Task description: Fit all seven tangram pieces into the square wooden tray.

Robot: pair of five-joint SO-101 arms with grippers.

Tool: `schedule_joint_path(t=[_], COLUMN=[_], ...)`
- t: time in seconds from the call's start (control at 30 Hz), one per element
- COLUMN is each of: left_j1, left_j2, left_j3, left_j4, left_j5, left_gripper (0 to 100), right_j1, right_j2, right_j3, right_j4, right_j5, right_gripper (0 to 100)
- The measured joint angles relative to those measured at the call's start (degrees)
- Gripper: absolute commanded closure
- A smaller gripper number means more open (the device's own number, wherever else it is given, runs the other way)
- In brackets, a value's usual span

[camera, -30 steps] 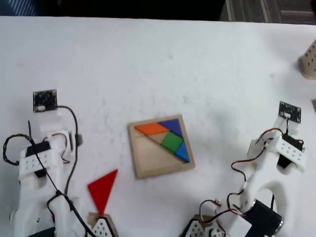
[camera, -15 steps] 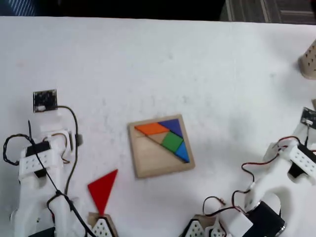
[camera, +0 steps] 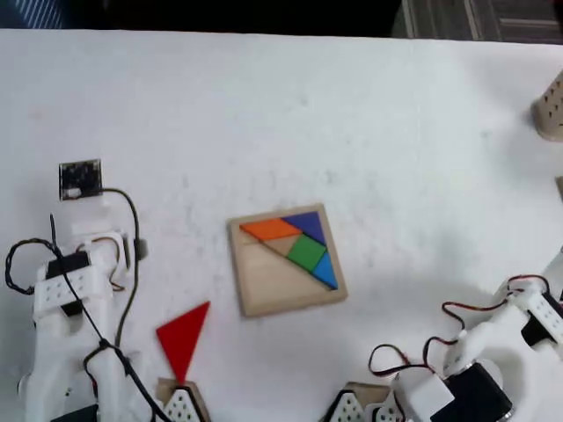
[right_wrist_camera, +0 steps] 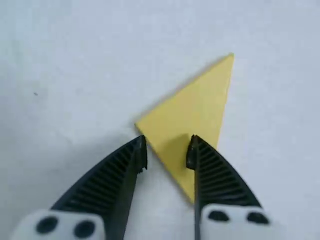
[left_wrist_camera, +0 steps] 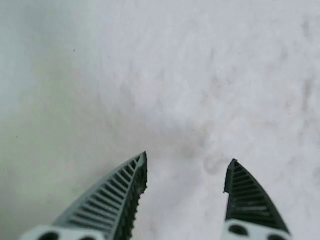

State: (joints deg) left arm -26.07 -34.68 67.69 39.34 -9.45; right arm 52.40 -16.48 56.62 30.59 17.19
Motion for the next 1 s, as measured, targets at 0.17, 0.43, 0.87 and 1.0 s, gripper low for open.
schedule_joint_path(t=[0.17,0.43,0.87,1.0], left_j1=[0.0,0.0,0.0,0.0], left_j2=[0.0,0.0,0.0,0.0], left_j3=[0.0,0.0,0.0,0.0], left_j4=[0.0,0.0,0.0,0.0], left_j5=[0.0,0.0,0.0,0.0], left_gripper=[85,85,84,84], right_j1=[0.4,0.8,-1.3,-1.3], right_j2=[0.0,0.0,-1.1,2.4], right_j3=[0.1,0.1,0.1,-1.7], right_j4=[-1.1,-1.1,1.9,1.9], right_j5=[0.0,-0.1,-6.8,-10.7], right_gripper=[92.3,83.7,76.9,76.8])
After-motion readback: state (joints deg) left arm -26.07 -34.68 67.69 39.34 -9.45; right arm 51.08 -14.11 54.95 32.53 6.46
